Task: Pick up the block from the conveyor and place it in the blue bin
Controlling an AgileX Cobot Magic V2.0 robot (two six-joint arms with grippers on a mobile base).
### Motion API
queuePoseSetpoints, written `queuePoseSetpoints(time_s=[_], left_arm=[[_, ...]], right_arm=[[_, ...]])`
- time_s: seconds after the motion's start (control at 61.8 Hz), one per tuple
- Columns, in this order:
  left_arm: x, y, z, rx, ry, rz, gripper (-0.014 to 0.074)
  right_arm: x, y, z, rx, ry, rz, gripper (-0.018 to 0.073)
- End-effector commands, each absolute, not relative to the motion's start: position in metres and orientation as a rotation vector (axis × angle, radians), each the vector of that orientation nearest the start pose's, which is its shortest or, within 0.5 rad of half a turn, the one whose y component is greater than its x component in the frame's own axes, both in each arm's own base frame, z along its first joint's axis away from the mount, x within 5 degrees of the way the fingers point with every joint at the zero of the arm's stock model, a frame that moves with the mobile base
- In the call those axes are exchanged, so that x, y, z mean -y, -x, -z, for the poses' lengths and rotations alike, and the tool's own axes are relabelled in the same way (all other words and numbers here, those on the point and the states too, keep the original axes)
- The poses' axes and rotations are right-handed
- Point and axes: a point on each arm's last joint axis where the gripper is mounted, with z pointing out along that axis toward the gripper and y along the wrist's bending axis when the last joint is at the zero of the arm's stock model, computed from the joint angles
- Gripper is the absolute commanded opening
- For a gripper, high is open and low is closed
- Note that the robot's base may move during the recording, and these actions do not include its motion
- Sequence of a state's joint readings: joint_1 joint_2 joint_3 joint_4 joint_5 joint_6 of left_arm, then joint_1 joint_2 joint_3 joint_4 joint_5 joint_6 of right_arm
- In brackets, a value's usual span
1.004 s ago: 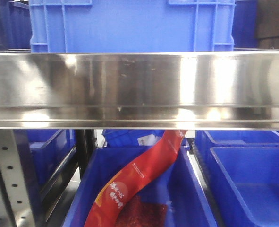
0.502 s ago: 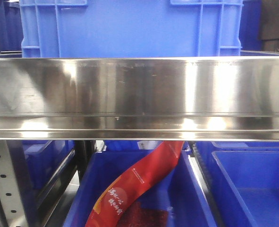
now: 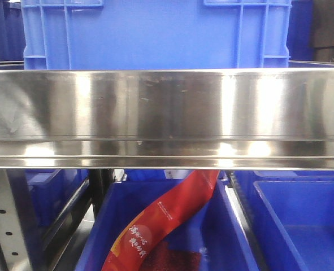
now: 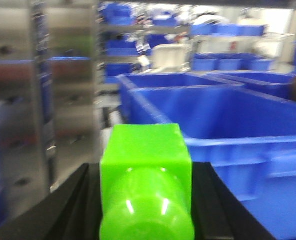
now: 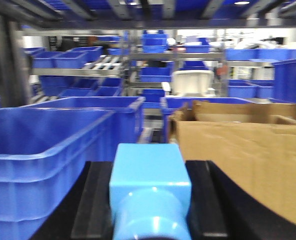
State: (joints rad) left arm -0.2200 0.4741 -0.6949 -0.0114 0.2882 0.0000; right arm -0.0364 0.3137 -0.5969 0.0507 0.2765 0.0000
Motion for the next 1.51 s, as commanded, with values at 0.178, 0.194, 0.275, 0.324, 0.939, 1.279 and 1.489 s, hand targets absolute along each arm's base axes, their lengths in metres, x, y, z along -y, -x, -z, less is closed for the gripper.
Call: queuePoseSetpoints(time_s=[0.178, 0.194, 0.275, 0.324, 0.939, 1.279, 1.489], left_arm=[[0.037, -0.112, -0.406, -1.540, -0.220, 0.282, -0.0111], [0.039, -0.115, -0.408, -1.542, -0.227, 0.288, -0.0111], [0.053, -0.136, -0.422, -1.560, -0.265, 0.321, -0.0111], [0.061, -0.148, -0.429, -1.569, -0.284, 0.336, -0.0111], [0.142, -0.289, -0.415, -1.738, -0.380, 0.358, -0.0068], [0.146, -0.295, -0.407, -1.754, -0.376, 0.365, 0.0363], [0.146, -0.295, -0.407, -1.754, -0.376, 0.365, 0.0355]], right_arm=[[-0.008, -0.089, -0.389, -1.507, 0.037, -0.108, -0.0162], [-0.009, -0.092, -0.391, -1.513, 0.042, -0.114, -0.0162], [-0.017, -0.117, -0.400, -1.537, 0.082, -0.154, -0.0162], [-0.022, -0.128, -0.406, -1.537, 0.099, -0.172, -0.0162], [-0.099, -0.296, -0.413, -1.646, 0.231, -0.281, -0.0160], [-0.107, -0.322, -0.398, -1.688, 0.227, -0.285, 0.0403], [-0.107, -0.321, -0.399, -1.688, 0.227, -0.285, 0.0363]])
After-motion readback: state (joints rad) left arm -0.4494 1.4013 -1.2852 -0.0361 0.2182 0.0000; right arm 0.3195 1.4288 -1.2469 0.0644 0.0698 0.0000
